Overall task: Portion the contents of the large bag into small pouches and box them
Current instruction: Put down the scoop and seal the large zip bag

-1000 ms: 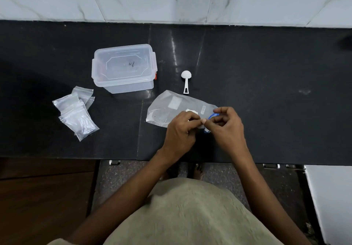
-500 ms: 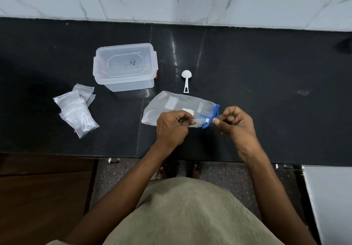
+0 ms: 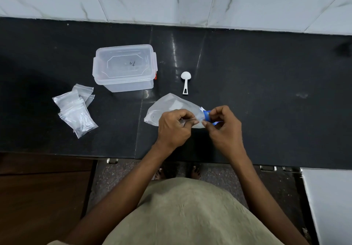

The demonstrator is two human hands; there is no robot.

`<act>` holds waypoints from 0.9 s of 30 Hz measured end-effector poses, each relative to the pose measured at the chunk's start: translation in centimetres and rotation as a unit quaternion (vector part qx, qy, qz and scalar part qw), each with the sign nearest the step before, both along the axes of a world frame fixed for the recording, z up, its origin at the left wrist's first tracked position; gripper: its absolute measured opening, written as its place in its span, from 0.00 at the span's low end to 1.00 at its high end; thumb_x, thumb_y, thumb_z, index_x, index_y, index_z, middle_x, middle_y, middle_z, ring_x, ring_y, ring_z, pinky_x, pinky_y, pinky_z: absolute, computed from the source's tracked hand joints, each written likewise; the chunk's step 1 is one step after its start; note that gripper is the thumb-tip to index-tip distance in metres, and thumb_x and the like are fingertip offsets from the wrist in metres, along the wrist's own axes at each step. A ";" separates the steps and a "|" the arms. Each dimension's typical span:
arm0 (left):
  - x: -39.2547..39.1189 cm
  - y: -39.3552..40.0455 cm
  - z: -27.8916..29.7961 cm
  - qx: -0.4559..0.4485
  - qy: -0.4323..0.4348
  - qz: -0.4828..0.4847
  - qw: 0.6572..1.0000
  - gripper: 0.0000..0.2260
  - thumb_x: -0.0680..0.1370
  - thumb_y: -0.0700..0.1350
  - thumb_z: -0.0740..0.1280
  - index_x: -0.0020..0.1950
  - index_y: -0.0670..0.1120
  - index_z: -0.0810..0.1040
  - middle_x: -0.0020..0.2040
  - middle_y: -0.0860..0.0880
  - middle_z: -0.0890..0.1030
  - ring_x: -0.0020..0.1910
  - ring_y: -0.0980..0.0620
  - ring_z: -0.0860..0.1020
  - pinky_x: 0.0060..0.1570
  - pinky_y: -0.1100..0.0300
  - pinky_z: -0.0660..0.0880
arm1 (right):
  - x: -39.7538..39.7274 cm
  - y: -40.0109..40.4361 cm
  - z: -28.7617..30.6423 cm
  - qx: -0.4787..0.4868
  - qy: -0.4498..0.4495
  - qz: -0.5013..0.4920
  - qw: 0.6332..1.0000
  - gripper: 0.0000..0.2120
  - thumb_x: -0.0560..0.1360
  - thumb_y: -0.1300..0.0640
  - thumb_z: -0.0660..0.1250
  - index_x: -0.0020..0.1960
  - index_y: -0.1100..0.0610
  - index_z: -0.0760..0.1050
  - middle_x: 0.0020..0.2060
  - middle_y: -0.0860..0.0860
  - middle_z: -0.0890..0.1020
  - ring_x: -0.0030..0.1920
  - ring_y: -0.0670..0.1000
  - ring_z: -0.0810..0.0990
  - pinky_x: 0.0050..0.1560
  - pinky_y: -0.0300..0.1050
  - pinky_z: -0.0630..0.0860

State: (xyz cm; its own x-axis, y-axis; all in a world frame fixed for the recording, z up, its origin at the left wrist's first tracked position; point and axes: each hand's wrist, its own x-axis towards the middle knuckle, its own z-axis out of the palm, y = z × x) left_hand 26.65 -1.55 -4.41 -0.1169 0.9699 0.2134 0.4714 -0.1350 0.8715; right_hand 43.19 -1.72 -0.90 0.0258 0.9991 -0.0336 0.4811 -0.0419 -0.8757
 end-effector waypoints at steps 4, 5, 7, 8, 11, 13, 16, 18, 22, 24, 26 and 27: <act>-0.3 0.3 0.4 -0.046 -0.060 -0.028 0.997 0.15 0.68 0.36 0.78 0.52 0.45 0.80 0.46 0.53 0.83 0.45 0.54 0.82 0.45 0.62 0.77 | 0.5 0.3 0.0 0.034 -0.003 -0.019 0.999 0.18 0.68 0.67 0.80 0.49 0.53 0.74 0.37 0.42 0.83 0.41 0.40 0.84 0.39 0.32 0.75; -0.4 0.5 0.6 -0.057 -0.070 -0.047 0.995 0.20 0.69 0.37 0.77 0.58 0.46 0.79 0.50 0.53 0.83 0.47 0.53 0.82 0.47 0.62 0.77 | 0.6 0.2 0.1 0.048 -0.013 -0.013 0.999 0.19 0.68 0.67 0.80 0.51 0.53 0.75 0.37 0.40 0.83 0.41 0.40 0.84 0.40 0.33 0.77; -0.2 0.9 1.1 -0.079 -0.111 -0.073 0.988 0.20 0.73 0.39 0.74 0.64 0.47 0.79 0.54 0.52 0.83 0.49 0.51 0.82 0.48 0.60 0.79 | 0.5 0.2 0.1 0.081 -0.035 0.013 0.996 0.22 0.69 0.66 0.80 0.58 0.54 0.77 0.38 0.38 0.84 0.43 0.40 0.85 0.44 0.35 0.79; -0.1 1.2 1.4 -0.087 -0.131 -0.071 0.985 0.15 0.75 0.40 0.72 0.61 0.47 0.81 0.53 0.51 0.84 0.49 0.51 0.82 0.49 0.59 0.80 | 0.5 0.2 0.1 0.099 -0.046 0.026 0.994 0.23 0.69 0.65 0.80 0.60 0.55 0.78 0.40 0.39 0.84 0.42 0.41 0.85 0.45 0.36 0.80; 0.4 1.7 2.1 -0.092 -0.168 -0.041 0.981 0.06 0.77 0.36 0.72 0.49 0.46 0.85 0.44 0.50 0.86 0.44 0.49 0.84 0.47 0.57 0.82 | 0.4 0.3 -0.1 0.162 -0.126 0.038 0.978 0.18 0.69 0.60 0.80 0.57 0.54 0.83 0.41 0.46 0.84 0.41 0.44 0.81 0.39 0.43 0.80; 0.4 2.0 2.2 -0.092 -0.184 -0.033 0.978 0.04 0.76 0.37 0.74 0.44 0.45 0.84 0.40 0.47 0.85 0.41 0.45 0.83 0.43 0.53 0.83 | 0.6 0.6 0.1 0.196 -0.211 0.014 0.957 0.13 0.68 0.56 0.80 0.53 0.53 0.85 0.41 0.48 0.79 0.43 0.47 0.74 0.33 0.42 0.72; 0.4 2.2 2.2 -0.103 -0.191 -0.035 0.975 0.04 0.76 0.39 0.74 0.42 0.46 0.81 0.38 0.49 0.82 0.38 0.50 0.80 0.40 0.52 0.80 | 1.0 1.2 0.4 0.213 -0.242 0.002 0.947 0.08 0.70 0.54 0.78 0.49 0.52 0.86 0.45 0.50 0.75 0.46 0.48 0.69 0.38 0.44 0.70; 0.5 2.3 2.2 -0.103 -0.183 -0.038 0.977 0.05 0.78 0.40 0.72 0.43 0.45 0.79 0.38 0.52 0.80 0.38 0.54 0.77 0.39 0.53 0.77 | 1.1 1.5 0.4 0.213 -0.229 0.025 0.949 0.06 0.71 0.58 0.76 0.48 0.53 0.85 0.49 0.51 0.78 0.50 0.48 0.72 0.46 0.46 0.71; 0.6 2.1 2.5 -0.091 -0.196 -0.057 0.975 0.06 0.77 0.43 0.71 0.49 0.41 0.77 0.44 0.49 0.82 0.43 0.51 0.80 0.43 0.51 0.78 | 1.0 2.0 0.3 0.177 -0.185 0.070 0.964 0.05 0.77 0.63 0.69 0.50 0.54 0.81 0.48 0.47 0.83 0.49 0.47 0.79 0.55 0.36 0.65; 0.5 2.0 2.7 -0.086 -0.191 -0.053 0.976 0.07 0.76 0.43 0.72 0.51 0.40 0.80 0.46 0.45 0.84 0.43 0.51 0.81 0.43 0.53 0.79 | 0.9 2.0 0.1 0.163 -0.180 0.072 0.967 0.06 0.78 0.63 0.69 0.50 0.54 0.81 0.46 0.46 0.84 0.46 0.45 0.78 0.55 0.34 0.65; 0.4 2.1 2.9 -0.079 -0.169 -0.034 0.982 0.06 0.75 0.42 0.72 0.48 0.40 0.84 0.44 0.46 0.85 0.40 0.54 0.81 0.42 0.54 0.79 | 0.8 2.1 -0.1 0.154 -0.170 0.070 0.971 0.07 0.78 0.64 0.68 0.50 0.54 0.81 0.45 0.46 0.84 0.44 0.44 0.78 0.54 0.35 0.66; 0.3 2.2 2.9 -0.080 -0.164 -0.030 0.983 0.05 0.75 0.42 0.72 0.47 0.41 0.85 0.43 0.47 0.86 0.39 0.54 0.81 0.42 0.54 0.79 | 0.8 2.2 -0.1 0.150 -0.162 0.071 0.973 0.08 0.79 0.65 0.67 0.50 0.53 0.81 0.44 0.45 0.83 0.43 0.44 0.77 0.54 0.35 0.66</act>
State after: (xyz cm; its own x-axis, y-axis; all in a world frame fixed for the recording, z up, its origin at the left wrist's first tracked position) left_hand 26.91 0.65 -1.50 -0.0962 0.9952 0.0181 0.1561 -0.0029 0.9877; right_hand 43.97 0.51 -1.00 -0.1518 0.9568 0.2479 0.7163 0.2793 -0.6394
